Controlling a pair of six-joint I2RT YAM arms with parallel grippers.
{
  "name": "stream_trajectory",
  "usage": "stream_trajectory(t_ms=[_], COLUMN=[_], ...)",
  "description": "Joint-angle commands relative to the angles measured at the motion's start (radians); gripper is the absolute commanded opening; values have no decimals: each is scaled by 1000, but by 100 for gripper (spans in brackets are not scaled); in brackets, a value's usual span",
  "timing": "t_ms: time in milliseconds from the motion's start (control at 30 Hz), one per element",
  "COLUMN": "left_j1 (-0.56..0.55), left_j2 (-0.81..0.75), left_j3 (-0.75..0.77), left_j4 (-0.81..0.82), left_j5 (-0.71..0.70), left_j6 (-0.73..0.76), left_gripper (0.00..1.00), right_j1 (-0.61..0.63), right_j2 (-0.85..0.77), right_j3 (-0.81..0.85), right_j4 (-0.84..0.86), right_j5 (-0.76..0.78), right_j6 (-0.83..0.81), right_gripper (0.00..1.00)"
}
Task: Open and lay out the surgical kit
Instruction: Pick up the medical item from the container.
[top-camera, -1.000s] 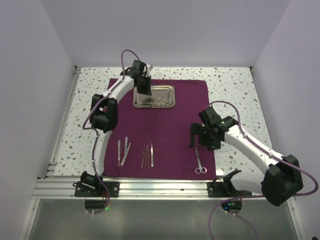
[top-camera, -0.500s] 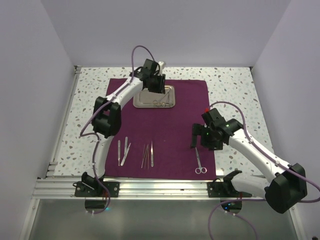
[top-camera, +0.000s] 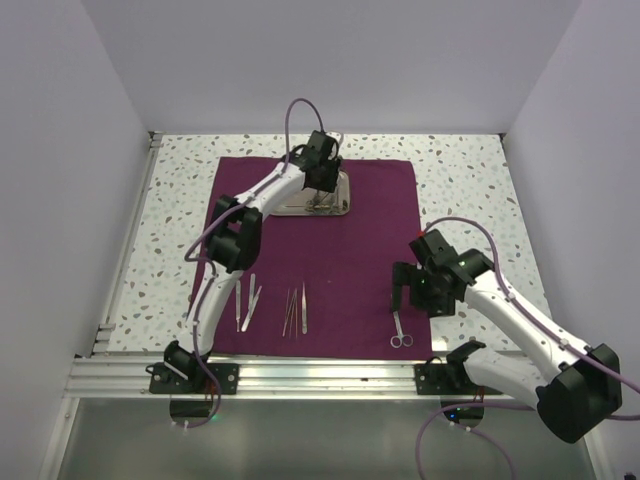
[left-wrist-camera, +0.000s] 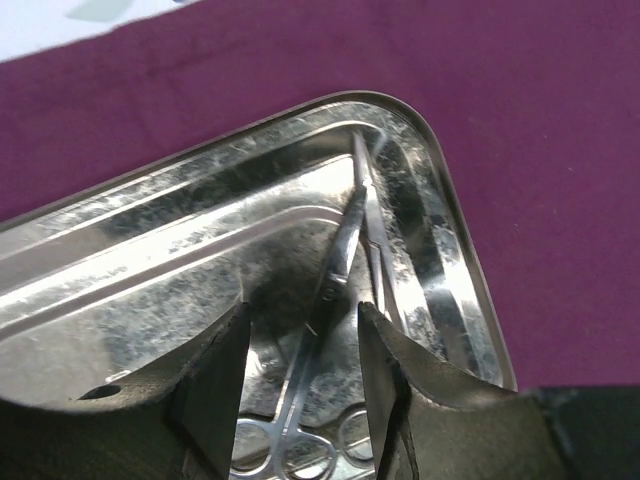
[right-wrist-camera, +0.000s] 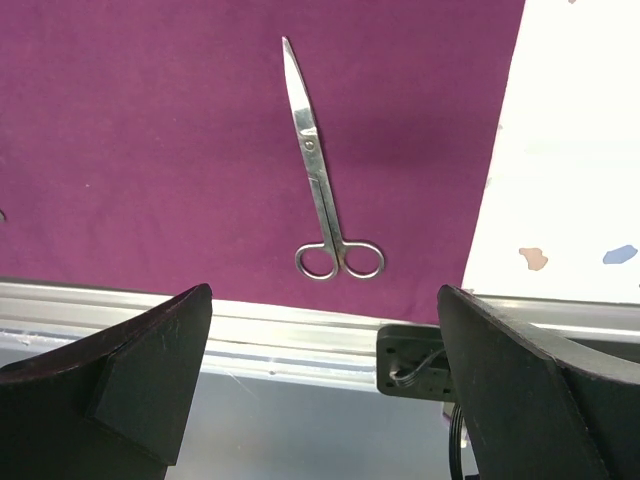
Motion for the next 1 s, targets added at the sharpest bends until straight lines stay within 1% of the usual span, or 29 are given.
stream_trajectory(t_ms=[0, 200, 233, 300, 367, 533, 667, 833, 967], left_j1=[7, 7, 7, 3, -2, -2, 1, 1, 1], left_j2=[11, 40, 30, -12, -29, -41, -124, -154, -179], left_j3=[55, 41, 27, -46, -77, -71, -163, -122, -123], left_j4=[53, 31, 37, 88, 118, 108, 196, 180, 180], left_j5=[-95, -163, -150, -112, -97, -42, -25, -15, -8], left_j6=[57, 132, 146, 155, 166, 134, 97, 92, 94], left_gripper=[51, 50, 50, 50, 51, 50, 50, 50, 50], right_j1=[0, 1, 0, 1, 1, 0, 1, 1, 1], right_j2=[4, 58, 67, 100, 119, 166, 169, 147, 130], right_j3=[-2, 15, 17, 21, 26, 41, 34, 12, -6], right_j4=[-18, 11, 23, 34, 52, 75, 82, 85, 85], right_j5=[14, 14, 14, 13, 10, 2, -6, -12, -16], right_j6=[23, 17, 12, 11, 5, -11, -11, -6, -3], right_gripper=[98, 98, 98, 98, 98, 98, 98, 99, 99])
